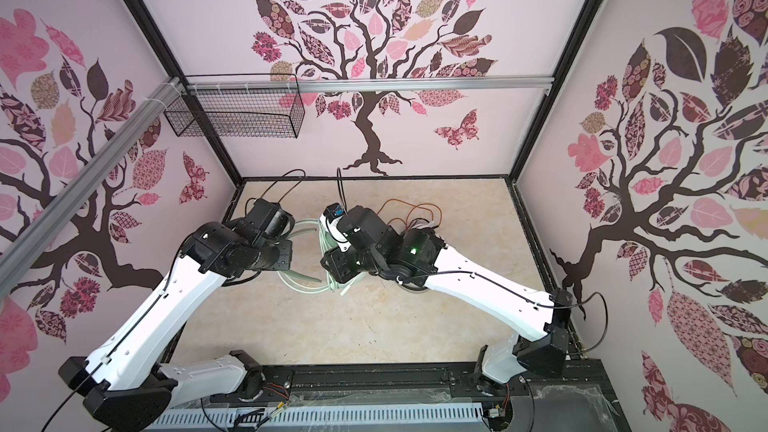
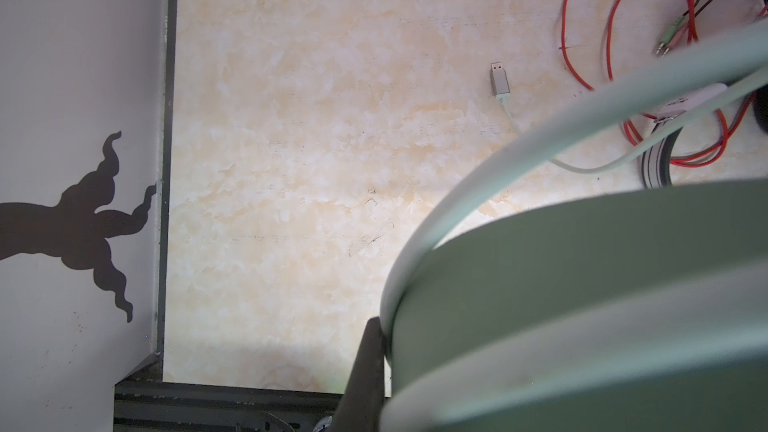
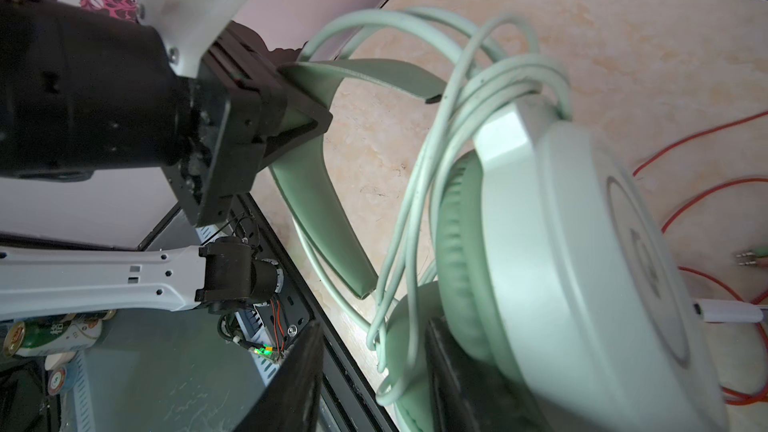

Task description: Wrap the headphones

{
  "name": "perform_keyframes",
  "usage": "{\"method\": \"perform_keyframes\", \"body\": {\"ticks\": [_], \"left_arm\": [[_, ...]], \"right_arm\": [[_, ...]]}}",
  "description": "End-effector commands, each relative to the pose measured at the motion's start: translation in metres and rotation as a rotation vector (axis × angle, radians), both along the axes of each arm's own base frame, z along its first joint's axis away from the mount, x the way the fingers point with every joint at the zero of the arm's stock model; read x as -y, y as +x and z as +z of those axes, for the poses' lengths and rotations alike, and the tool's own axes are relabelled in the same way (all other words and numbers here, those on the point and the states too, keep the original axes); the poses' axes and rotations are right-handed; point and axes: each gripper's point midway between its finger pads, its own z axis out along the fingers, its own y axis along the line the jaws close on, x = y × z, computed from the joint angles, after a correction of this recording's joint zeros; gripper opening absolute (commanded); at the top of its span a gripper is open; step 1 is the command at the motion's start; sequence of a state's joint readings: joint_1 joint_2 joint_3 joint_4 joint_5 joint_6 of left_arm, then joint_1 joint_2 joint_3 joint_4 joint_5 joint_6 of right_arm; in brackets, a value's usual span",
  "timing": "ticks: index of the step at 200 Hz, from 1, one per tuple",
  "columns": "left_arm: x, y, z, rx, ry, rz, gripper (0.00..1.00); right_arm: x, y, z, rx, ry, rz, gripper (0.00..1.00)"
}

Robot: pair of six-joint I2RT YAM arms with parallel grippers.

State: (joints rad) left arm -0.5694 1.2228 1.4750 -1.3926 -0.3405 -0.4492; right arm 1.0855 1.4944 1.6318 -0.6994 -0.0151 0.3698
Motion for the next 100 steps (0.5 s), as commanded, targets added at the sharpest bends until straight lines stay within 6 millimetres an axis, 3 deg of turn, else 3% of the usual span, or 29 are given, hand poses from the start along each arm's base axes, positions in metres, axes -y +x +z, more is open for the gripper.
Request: {"method": "perform_keyframes", "body": {"ticks": [1, 46, 61, 91, 100], "left_arm": [[0.006, 0.009, 0.015, 0.071, -0.066, 0.03, 0.0], [0.006, 0.009, 0.014, 0.07, -0.067, 0.034, 0.0], [0.006, 0.008, 0.016, 0.074, -0.069, 0.033, 0.0], [0.007, 0.007, 0.013, 0.068, -0.065, 0.029, 0.0], [0.007, 0.008, 0.012, 0.068, -0.063, 0.031, 0.0]], "right_arm": [[0.001, 0.009, 0.002, 0.012, -0.021, -0.064, 0.42], [-0.003, 0.011, -0.008, -0.006, -0.043, -0.075, 0.37], [-0.006, 0.011, -0.011, -0.009, -0.045, -0.074, 0.29], [-0.012, 0.009, -0.004, -0.002, -0.015, -0.062, 0.0], [-0.014, 0.008, -0.002, -0.001, -0.008, -0.055, 0.0]]}}
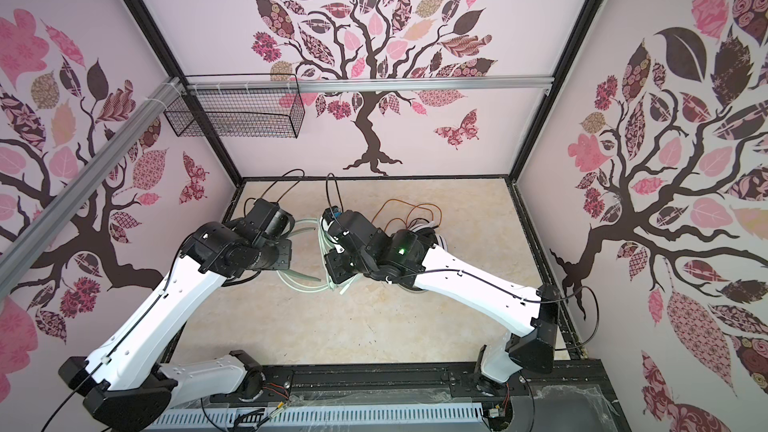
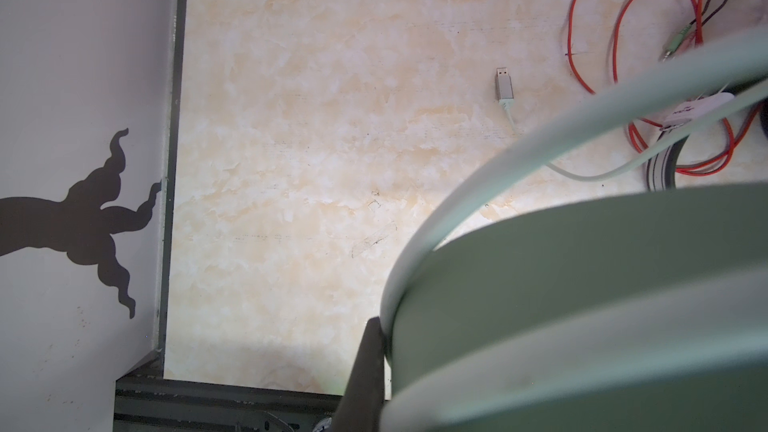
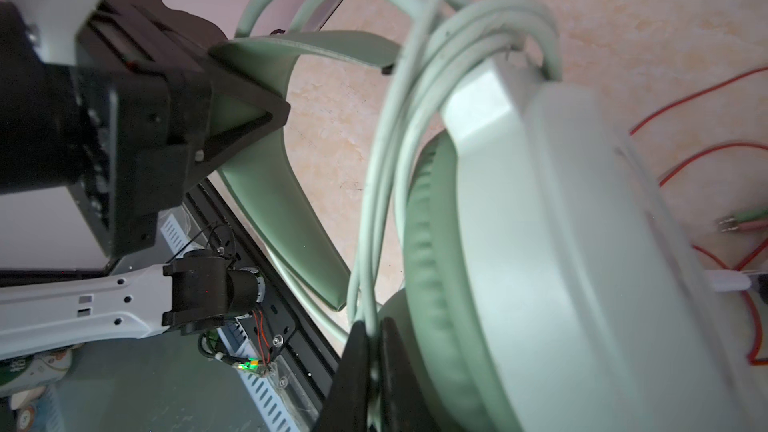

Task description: Wrap the headphones

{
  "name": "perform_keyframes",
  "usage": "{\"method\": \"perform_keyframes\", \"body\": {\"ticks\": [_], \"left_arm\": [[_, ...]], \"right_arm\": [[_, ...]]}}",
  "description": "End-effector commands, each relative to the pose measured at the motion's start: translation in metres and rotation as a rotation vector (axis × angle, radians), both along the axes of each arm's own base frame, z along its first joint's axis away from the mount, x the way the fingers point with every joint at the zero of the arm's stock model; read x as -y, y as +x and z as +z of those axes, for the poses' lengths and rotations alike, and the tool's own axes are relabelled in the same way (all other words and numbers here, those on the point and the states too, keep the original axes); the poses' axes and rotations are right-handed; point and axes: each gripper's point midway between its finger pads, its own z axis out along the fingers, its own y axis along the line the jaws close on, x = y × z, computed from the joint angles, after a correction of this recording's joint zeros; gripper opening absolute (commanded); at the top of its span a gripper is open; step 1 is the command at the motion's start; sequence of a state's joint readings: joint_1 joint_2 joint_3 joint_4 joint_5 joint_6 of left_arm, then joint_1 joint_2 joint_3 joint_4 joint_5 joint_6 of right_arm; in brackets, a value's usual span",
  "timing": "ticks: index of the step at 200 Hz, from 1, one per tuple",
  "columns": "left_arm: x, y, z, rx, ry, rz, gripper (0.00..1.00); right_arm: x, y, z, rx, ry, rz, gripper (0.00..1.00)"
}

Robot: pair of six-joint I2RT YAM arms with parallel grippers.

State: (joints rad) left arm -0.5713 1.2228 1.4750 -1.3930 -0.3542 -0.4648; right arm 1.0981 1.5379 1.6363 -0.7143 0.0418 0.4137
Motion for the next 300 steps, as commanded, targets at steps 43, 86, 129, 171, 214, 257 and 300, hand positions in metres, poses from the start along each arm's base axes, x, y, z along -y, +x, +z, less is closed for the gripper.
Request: {"method": "perform_keyframes", "body": {"ticks": [43, 86, 129, 171, 214, 257, 300], "left_arm": [[0.009, 0.009, 0.009, 0.06, -0.063, 0.019, 0.0], [0.011, 0.012, 0.014, 0.068, -0.073, 0.021, 0.0], [0.016, 0.013, 0.018, 0.069, -0.097, 0.013, 0.0], [0.016, 0.014, 0.016, 0.066, -0.097, 0.019, 0.0], [0.017, 0.016, 0.021, 0.075, -0.101, 0.018, 0.0], [0.016, 0.015, 0.032, 0.092, -0.105, 0.015, 0.0], [0.021, 0.015, 0.022, 0.067, -0.125, 0.019, 0.0]], "right_arm": [[-0.026, -0.014, 0.02, -0.04, 0.102, 0.068, 0.0], [-0.039, -0.032, 0.02, -0.102, 0.176, 0.121, 0.0], [-0.041, -0.037, 0.007, -0.137, 0.179, 0.13, 0.0], [-0.044, -0.046, 0.011, -0.159, 0.206, 0.16, 0.0], [-0.052, -0.06, -0.005, -0.221, 0.196, 0.203, 0.0], [-0.045, -0.062, -0.019, -0.224, 0.179, 0.191, 0.0], [-0.045, -0.061, 0.007, -0.183, 0.247, 0.197, 0.0]]}}
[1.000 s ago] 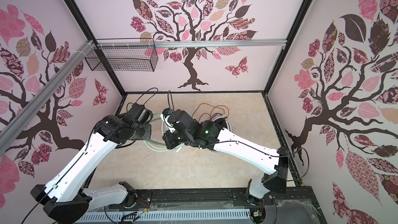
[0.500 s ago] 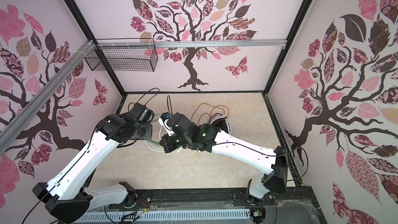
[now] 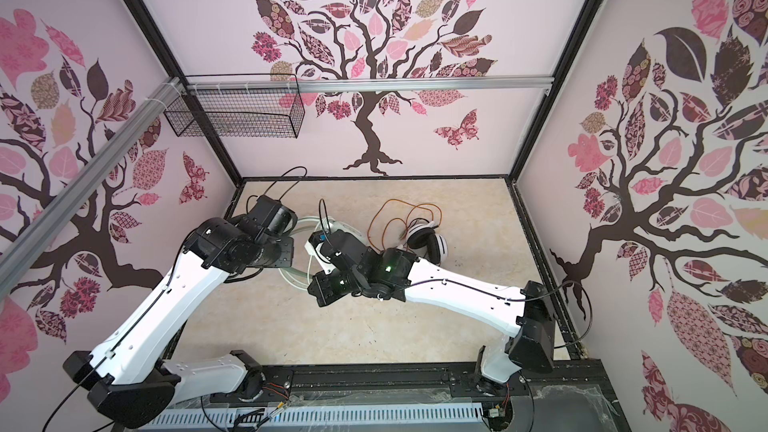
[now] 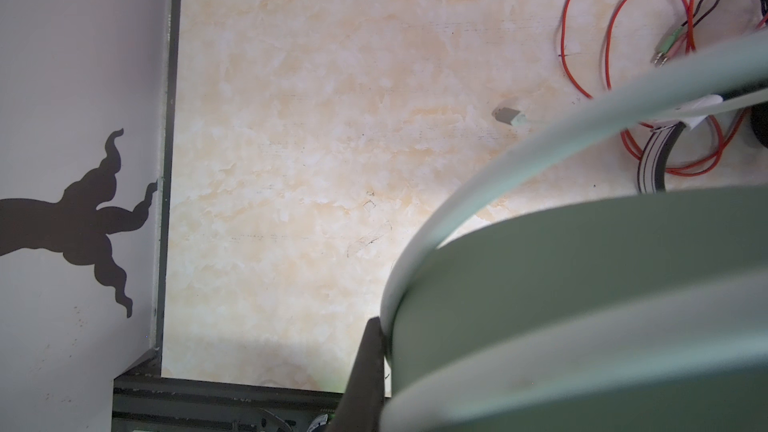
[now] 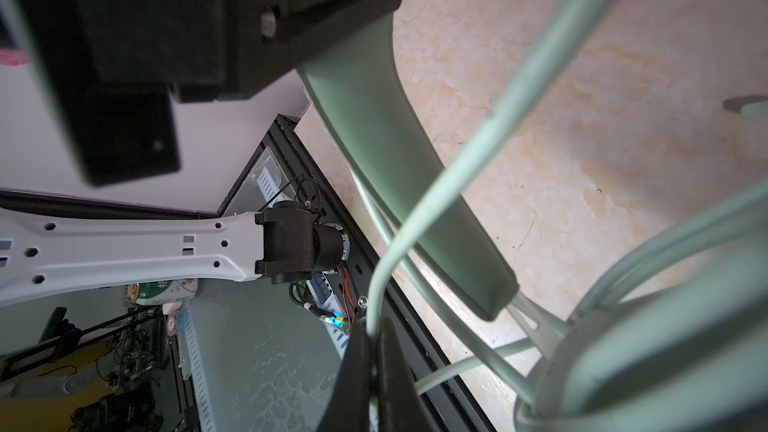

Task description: Wrap the headphones

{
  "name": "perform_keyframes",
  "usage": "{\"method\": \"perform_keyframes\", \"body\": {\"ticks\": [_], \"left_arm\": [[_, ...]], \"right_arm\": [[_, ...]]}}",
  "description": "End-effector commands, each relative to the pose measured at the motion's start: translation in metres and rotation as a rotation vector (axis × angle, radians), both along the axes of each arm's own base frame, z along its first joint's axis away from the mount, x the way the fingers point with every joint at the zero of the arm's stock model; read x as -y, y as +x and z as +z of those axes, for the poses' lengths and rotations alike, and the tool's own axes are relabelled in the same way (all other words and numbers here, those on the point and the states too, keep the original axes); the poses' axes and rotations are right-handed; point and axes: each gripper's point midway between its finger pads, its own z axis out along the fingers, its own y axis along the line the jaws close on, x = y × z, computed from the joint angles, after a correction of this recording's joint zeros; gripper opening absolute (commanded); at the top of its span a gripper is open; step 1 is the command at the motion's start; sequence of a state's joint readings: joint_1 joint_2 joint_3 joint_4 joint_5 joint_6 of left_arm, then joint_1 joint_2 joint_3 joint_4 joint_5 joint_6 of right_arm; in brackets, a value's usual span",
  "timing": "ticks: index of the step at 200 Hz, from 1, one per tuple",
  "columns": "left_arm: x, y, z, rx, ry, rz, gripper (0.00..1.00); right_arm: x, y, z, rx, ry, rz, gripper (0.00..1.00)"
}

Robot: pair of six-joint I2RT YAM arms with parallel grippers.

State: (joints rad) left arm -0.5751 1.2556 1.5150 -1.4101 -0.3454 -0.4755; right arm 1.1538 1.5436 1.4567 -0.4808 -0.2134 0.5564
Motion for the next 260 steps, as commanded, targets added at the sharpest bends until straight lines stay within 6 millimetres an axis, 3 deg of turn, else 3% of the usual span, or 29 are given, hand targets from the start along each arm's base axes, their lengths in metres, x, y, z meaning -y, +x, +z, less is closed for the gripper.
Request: {"method": "perform_keyframes", "body": {"ticks": [1, 81, 144, 156, 166, 172, 184, 208, 232, 260], "left_arm": [[0.016, 0.011, 0.019, 0.078, -0.12, 0.018, 0.0], [0.015, -0.003, -0.008, 0.023, -0.125, 0.006, 0.0], [0.018, -0.009, -0.011, 0.013, -0.126, -0.029, 0.0], [0.019, -0.011, -0.01, 0.013, -0.135, -0.04, 0.0], [0.02, -0.012, -0.009, 0.01, -0.139, -0.048, 0.0], [0.02, -0.012, -0.009, 0.011, -0.139, -0.05, 0.0], [0.019, -0.013, -0.01, 0.008, -0.13, -0.049, 0.0], [0.017, -0.013, -0.012, 0.004, -0.118, -0.05, 0.0], [0.018, -0.014, -0.012, -0.001, -0.119, -0.059, 0.0], [0.021, -0.011, 0.001, 0.012, -0.133, -0.068, 0.0]], "right_arm": [[-0.001, -0.007, 0.042, 0.041, 0.107, 0.017, 0.0], [0.02, 0.043, 0.108, 0.342, 0.052, -0.161, 0.0], [0.033, 0.063, 0.123, 0.413, 0.02, -0.224, 0.02], [0.035, 0.067, 0.123, 0.414, 0.022, -0.233, 0.1], [0.037, 0.068, 0.126, 0.416, 0.033, -0.238, 0.3], [0.037, 0.068, 0.127, 0.418, 0.04, -0.237, 0.37], [0.039, 0.067, 0.132, 0.421, 0.062, -0.231, 0.42], [0.048, 0.064, 0.146, 0.428, 0.106, -0.231, 0.44], [0.077, 0.079, 0.155, 0.436, 0.104, -0.298, 0.45], [0.142, 0.119, 0.148, 0.372, 0.153, -0.433, 0.45]]}}
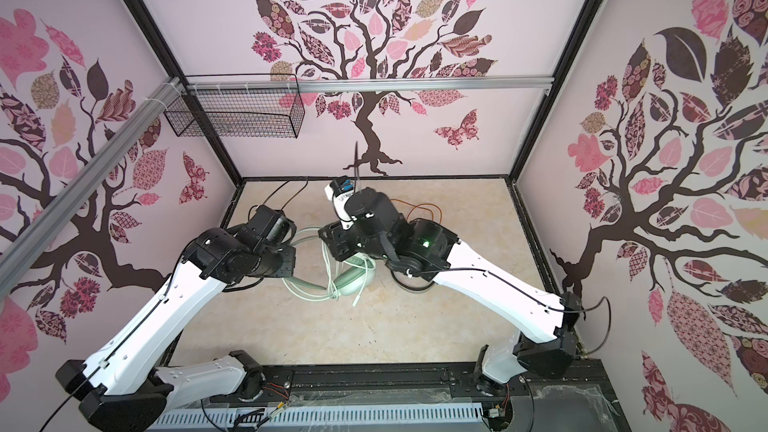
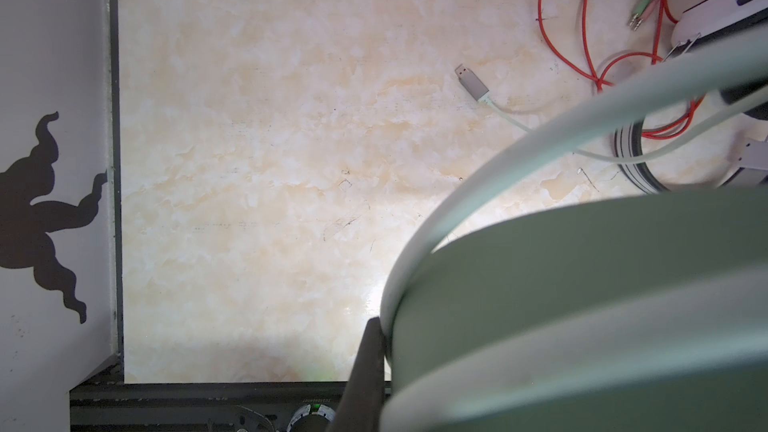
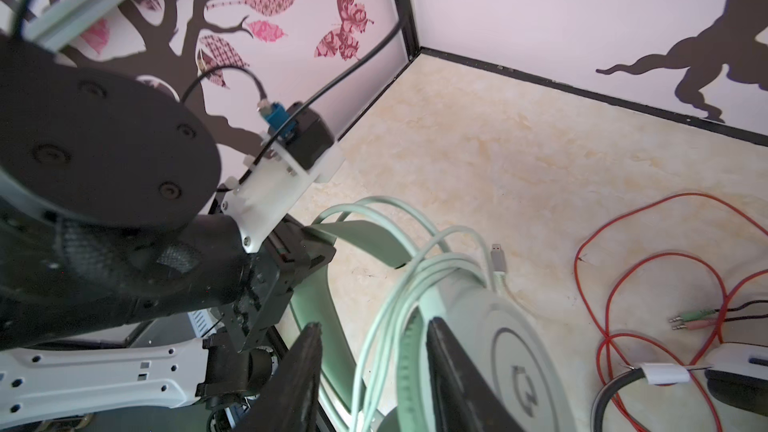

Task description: Wrap the headphones

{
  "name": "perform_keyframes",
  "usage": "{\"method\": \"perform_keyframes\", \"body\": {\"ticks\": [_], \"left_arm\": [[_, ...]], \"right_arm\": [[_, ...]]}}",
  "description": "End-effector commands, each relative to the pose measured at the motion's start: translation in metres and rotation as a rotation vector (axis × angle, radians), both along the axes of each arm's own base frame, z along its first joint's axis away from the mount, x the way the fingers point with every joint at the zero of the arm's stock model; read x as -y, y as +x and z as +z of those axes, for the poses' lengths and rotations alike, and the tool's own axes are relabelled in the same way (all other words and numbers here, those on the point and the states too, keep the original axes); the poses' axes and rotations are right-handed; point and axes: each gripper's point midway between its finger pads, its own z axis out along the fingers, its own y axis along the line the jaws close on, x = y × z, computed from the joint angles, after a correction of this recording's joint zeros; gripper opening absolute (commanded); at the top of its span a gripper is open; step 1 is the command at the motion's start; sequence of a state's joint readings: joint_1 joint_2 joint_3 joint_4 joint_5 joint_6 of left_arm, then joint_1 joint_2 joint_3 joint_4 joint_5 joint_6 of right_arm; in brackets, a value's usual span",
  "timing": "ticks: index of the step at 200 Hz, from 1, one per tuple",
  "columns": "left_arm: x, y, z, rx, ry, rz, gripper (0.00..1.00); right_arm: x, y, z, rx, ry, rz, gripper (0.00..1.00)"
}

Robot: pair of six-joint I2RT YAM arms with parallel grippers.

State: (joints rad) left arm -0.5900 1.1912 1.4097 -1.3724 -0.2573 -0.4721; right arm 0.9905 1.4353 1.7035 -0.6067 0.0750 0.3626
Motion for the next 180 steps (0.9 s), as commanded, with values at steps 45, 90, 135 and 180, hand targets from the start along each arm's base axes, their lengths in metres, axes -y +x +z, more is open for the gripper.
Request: {"method": "perform_keyframes", "body": {"ticks": [45, 90, 135, 180], "left_arm": [[0.014, 0.025, 0.069, 0.155, -0.071, -0.013, 0.0], [0.024, 0.043, 0.097, 0.211, -0.098, -0.007, 0.0], [0.033, 0.058, 0.113, 0.242, -0.11, -0.007, 0.0], [0.037, 0.064, 0.129, 0.274, -0.131, -0.004, 0.0]], "right_arm": [[0.144, 0.075, -0.08, -0.224, 0.227, -0.267, 0.45], [0.12, 0.057, -0.198, -0.411, 0.209, -0.183, 0.47], [0.072, 0.019, -0.251, -0.447, 0.183, -0.046, 0.54], [0.033, 0.02, -0.272, -0.329, 0.15, -0.146, 0.54]]}}
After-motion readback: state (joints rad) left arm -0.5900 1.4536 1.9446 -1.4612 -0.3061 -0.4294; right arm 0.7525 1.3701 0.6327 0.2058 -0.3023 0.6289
